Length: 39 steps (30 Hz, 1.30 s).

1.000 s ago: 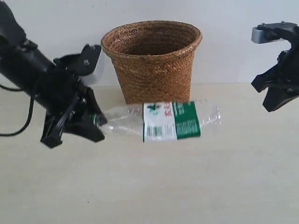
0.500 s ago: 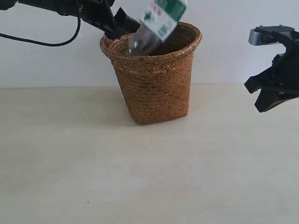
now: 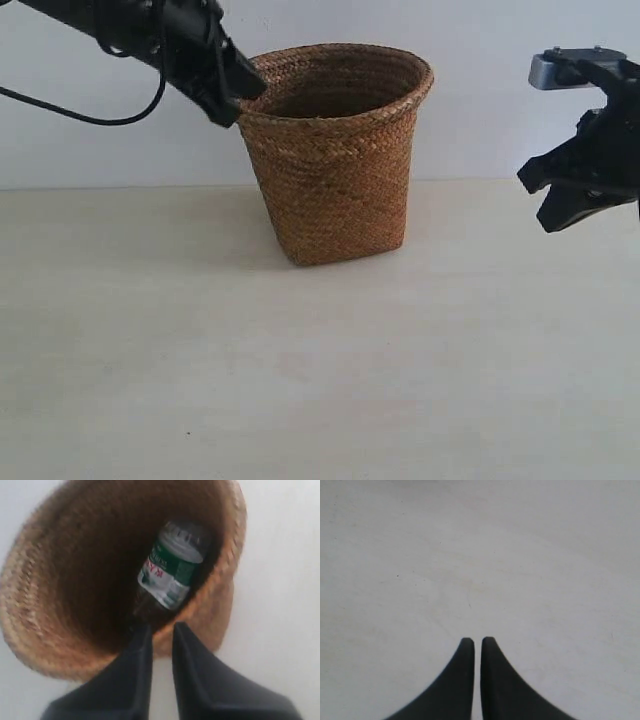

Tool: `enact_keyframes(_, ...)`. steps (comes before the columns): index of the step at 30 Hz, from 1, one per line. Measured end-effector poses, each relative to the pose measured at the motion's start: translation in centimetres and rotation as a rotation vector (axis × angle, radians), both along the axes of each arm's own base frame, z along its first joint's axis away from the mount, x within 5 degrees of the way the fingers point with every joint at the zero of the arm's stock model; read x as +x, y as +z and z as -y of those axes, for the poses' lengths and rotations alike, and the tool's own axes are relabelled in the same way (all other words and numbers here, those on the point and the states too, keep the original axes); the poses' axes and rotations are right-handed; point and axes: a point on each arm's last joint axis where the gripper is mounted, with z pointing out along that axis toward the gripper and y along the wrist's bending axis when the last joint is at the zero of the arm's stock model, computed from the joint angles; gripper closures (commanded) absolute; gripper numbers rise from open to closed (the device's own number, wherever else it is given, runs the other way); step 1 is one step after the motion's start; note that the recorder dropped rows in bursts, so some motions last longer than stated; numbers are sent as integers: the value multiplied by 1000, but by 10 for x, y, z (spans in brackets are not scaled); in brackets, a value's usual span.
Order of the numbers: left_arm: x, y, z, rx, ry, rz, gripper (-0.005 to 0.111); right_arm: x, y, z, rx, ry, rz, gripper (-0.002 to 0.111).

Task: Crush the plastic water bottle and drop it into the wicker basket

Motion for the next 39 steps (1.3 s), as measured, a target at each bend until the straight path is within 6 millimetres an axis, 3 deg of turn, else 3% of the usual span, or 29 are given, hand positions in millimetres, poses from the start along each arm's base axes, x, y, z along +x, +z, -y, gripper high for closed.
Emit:
enact_keyframes(6, -13, -11, -15, 168, 65, -187, 102, 2, 2, 9, -106, -18, 15, 108)
enact_keyframes(12, -25, -14, -26, 218, 193, -359, 102, -1, 5, 22, -237, -72, -45, 108)
enact_keyframes(20, -38, -18, -42, 258, 424, -498, 102, -13, 6, 26, -257, -124, -74, 108)
enact_keyframes(29, -84, -16, -60, 201, 488, -492, 102, -56, 19, 32, -250, -160, 84, 108)
enact_keyframes(39, -161, -19, -85, 50, 509, -398, 102, -127, 34, 37, -164, -247, 347, 108)
